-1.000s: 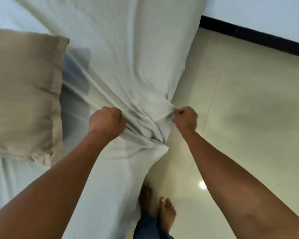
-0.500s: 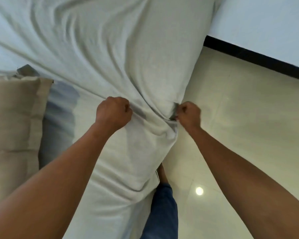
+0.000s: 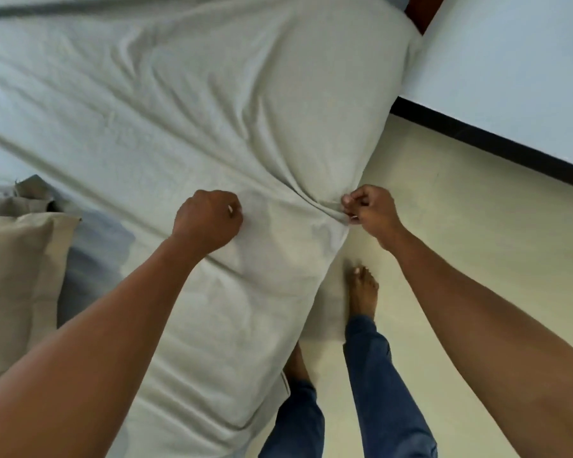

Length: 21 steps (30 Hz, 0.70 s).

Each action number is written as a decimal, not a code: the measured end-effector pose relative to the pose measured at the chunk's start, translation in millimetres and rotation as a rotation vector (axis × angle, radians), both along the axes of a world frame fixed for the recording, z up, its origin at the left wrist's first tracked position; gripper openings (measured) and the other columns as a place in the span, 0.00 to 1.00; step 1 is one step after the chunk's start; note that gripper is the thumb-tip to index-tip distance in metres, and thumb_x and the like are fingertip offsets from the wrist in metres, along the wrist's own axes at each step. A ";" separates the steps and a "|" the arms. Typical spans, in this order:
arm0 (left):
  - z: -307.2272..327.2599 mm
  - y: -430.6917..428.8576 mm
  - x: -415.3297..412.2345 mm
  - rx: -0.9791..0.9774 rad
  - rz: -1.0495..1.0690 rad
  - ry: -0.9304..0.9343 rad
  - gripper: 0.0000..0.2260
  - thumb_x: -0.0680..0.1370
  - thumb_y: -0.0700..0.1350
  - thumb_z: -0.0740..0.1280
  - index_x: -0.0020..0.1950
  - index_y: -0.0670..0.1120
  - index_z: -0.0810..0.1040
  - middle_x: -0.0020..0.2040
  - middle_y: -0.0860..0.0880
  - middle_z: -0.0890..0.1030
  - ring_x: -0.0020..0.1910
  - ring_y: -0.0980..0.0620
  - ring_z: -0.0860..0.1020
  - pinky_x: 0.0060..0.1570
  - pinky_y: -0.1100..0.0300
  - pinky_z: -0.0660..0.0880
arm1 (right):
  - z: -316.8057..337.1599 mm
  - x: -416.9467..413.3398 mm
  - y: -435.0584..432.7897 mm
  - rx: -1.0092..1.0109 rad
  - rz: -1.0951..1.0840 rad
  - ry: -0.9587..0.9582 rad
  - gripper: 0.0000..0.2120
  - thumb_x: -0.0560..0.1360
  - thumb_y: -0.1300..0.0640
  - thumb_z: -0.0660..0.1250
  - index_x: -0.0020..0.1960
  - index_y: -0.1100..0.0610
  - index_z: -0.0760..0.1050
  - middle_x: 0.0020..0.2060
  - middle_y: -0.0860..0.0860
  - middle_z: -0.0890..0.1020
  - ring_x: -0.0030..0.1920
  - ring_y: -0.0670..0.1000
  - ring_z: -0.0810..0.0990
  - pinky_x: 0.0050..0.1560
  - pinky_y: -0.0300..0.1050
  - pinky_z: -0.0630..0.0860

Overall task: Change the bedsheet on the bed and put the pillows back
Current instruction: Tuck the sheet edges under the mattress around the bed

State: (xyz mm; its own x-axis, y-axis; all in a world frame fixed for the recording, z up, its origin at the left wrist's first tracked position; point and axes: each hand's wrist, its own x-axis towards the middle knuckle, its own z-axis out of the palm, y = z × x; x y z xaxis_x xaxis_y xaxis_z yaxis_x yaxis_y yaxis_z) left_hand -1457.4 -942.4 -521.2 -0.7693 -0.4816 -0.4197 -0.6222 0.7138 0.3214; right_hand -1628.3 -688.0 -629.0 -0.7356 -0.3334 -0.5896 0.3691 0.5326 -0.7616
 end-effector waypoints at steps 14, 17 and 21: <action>-10.7 9.0 -89.3 -0.207 -0.008 0.209 0.07 0.75 0.41 0.67 0.49 0.44 0.84 0.45 0.44 0.81 0.45 0.39 0.80 0.42 0.51 0.77 | -14.6 -131.9 -17.9 0.067 -0.263 -0.022 0.08 0.68 0.54 0.66 0.45 0.53 0.78 0.45 0.54 0.85 0.44 0.53 0.84 0.45 0.53 0.83; -13.6 9.1 -118.6 -0.165 -0.036 0.257 0.07 0.75 0.41 0.68 0.49 0.45 0.84 0.46 0.46 0.82 0.48 0.40 0.79 0.45 0.49 0.78 | -12.7 -156.0 -34.2 -0.049 -0.332 -0.040 0.13 0.70 0.45 0.67 0.46 0.54 0.79 0.46 0.53 0.85 0.46 0.54 0.84 0.46 0.51 0.81; -18.2 18.3 -162.3 -0.128 -0.052 0.172 0.09 0.75 0.41 0.68 0.52 0.45 0.85 0.49 0.42 0.81 0.48 0.39 0.79 0.45 0.50 0.78 | -8.7 -190.8 -30.9 0.173 -0.020 0.333 0.04 0.75 0.55 0.67 0.42 0.53 0.78 0.40 0.52 0.85 0.42 0.54 0.85 0.44 0.47 0.82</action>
